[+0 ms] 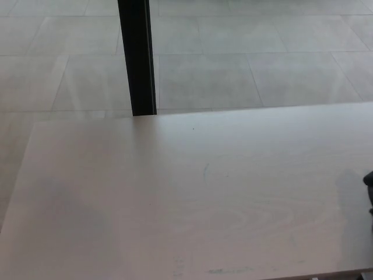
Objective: The robot uses its right hand to hold the eraser kept in the middle of the desk and use it to wipe the desk by swiping its surface twice
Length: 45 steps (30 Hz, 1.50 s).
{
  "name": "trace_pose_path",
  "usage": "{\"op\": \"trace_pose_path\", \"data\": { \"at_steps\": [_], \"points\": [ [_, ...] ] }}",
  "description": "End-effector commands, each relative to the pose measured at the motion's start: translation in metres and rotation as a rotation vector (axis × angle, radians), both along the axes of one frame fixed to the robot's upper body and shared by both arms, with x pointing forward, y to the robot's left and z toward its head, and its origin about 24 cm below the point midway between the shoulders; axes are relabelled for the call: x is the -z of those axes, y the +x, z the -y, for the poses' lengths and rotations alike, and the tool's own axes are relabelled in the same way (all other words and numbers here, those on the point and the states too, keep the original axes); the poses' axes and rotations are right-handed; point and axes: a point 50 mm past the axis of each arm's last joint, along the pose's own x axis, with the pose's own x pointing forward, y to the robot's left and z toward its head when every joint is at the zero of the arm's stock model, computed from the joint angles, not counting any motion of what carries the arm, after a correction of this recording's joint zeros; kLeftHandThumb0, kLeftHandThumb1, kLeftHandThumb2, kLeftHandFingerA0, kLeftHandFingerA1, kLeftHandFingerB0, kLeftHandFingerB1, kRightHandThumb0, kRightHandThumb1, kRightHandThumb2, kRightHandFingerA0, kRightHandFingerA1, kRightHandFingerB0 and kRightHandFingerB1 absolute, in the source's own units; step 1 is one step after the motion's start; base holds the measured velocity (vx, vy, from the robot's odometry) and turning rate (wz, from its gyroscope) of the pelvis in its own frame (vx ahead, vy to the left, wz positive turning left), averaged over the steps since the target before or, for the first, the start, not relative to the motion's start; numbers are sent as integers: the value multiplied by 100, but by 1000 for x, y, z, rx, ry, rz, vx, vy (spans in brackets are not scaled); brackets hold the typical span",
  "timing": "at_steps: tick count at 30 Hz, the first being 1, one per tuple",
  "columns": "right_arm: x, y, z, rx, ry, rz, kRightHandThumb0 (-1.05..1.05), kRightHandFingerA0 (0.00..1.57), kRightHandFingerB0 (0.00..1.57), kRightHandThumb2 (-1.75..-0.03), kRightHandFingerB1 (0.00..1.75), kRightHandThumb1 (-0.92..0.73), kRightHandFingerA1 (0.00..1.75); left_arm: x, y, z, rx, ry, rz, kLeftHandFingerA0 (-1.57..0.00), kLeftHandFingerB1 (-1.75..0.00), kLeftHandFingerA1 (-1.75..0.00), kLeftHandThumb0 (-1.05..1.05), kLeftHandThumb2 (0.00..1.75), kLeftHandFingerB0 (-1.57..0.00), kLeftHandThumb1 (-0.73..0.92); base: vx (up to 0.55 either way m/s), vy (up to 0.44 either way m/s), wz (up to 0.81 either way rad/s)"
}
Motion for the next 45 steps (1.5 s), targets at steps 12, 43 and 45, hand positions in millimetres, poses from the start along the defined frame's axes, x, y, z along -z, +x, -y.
{"op": "trace_pose_path", "data": {
  "at_steps": [12,43,45],
  "points": [
    [20,-26,30,109,85,-41,-31,88,81,-86,115,-62,166,-6,-3,-7,-3,44,13,-38,-85,-110,-79,59,-36,70,0,0,0],
    [-191,-50,120,-141,289,414,-100,27,9,-103,48,-66,59,-3,-14,-12,-19,54,-25,-43,-82,-111,-76,61,-40,72,0,0,0],
    [-198,-76,136,-69,291,491,-93,37,14,-62,53,-76,66,-3,-14,-12,-37,36,-2,-42,-80,-109,-75,59,-39,69,0,0,0]
  ]
}}
